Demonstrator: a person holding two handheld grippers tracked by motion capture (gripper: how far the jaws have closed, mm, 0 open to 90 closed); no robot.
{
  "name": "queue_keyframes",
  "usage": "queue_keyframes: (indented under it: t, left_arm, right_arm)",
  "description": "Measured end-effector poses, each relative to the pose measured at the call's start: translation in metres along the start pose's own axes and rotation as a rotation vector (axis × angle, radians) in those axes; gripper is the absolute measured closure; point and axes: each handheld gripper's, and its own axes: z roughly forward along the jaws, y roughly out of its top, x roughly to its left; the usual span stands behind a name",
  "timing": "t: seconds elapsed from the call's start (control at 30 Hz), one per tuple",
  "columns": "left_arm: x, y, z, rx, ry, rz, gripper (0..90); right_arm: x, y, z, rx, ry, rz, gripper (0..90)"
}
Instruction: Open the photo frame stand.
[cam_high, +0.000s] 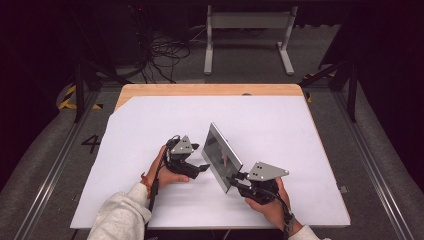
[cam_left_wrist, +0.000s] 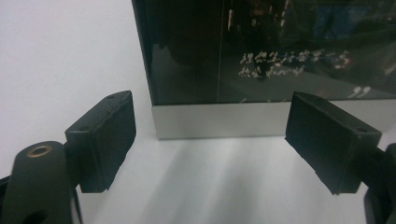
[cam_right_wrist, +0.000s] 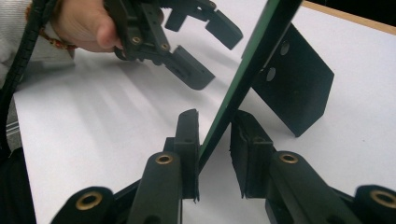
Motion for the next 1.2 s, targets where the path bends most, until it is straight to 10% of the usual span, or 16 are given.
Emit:
queue_keyframes:
  t: [0.77, 0.9, 1.2]
  left_arm:
    - [0.003, 0.004, 0.007, 0.036, -0.054, -0.007, 21.6]
    - [-0.001, 0.000, 0.000, 0.027, -0.119, -0.005, 30.3]
    - [0.002, 0.000, 0.000, 0.026, -0.018, -0.011, 17.9]
  right_arm:
    - [-0.005, 0.000, -0.002, 0.022, -0.008, -0.002, 72.3]
    - [-0.007, 0.000, -0.002, 0.023, -0.009, 0.005, 73.2]
    - [-0.006, -0.001, 0.000, 0.023, -0.005, 0.015, 74.8]
